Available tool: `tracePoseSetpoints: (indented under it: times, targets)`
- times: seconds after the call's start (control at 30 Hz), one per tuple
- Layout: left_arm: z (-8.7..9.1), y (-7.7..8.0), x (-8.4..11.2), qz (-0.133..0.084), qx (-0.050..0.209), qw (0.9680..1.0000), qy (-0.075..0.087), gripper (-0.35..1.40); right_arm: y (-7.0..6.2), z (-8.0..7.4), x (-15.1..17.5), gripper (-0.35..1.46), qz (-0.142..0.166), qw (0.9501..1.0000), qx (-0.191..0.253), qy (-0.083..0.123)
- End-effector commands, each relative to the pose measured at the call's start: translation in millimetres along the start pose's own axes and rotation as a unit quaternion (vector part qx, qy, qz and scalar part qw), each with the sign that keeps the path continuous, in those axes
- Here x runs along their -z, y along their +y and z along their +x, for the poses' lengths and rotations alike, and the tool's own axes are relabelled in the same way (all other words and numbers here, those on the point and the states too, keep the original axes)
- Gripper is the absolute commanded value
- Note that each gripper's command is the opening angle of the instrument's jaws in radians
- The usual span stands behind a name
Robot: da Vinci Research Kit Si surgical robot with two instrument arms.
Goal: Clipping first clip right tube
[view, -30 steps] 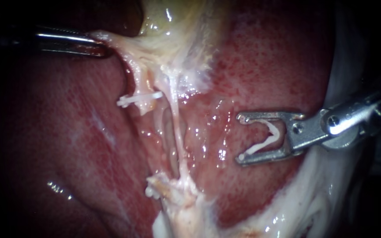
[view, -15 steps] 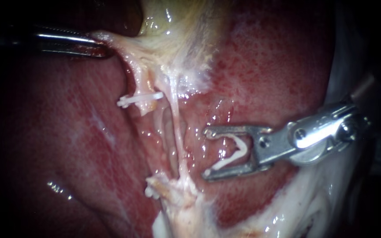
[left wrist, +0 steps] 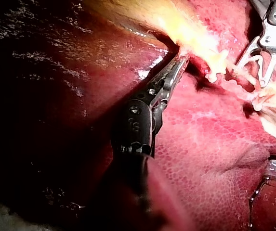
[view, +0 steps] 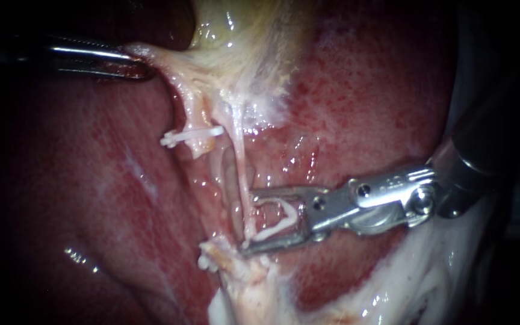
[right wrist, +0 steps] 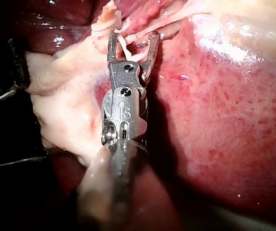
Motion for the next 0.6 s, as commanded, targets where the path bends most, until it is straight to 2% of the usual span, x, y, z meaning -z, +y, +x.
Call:
tracePoseSetpoints:
  times: [0.03, 0.17, 0.33, 0.47, 0.6]
  targets:
    - [0.0, 0.0, 0.0, 0.000, 0.000, 1.0000, 0.000, -0.35, 0.1, 0.1, -0.2, 0.50, 0.005, 0.9999, -0.008, 0.009]
    - [0.0, 0.0, 0.0, 0.000, 0.000, 1.0000, 0.000, -0.35, 0.3, 0.5, -1.0, 0.50, 0.037, 0.9974, -0.047, 0.040]
    - [0.0, 0.0, 0.0, 0.000, 0.000, 1.0000, 0.000, -0.35, -0.1, 1.2, -0.8, 0.50, 0.081, 0.9904, -0.083, 0.075]
    - [0.0, 0.0, 0.0, 0.000, 0.000, 1.0000, 0.000, -0.35, -0.9, 2.2, -0.4, 0.49, 0.108, 0.9848, -0.101, 0.091]
    - [0.0, 0.0, 0.0, 0.000, 0.000, 1.0000, 0.000, -0.35, -1.5, 3.0, -0.3, 0.48, 0.123, 0.9807, -0.115, 0.100]
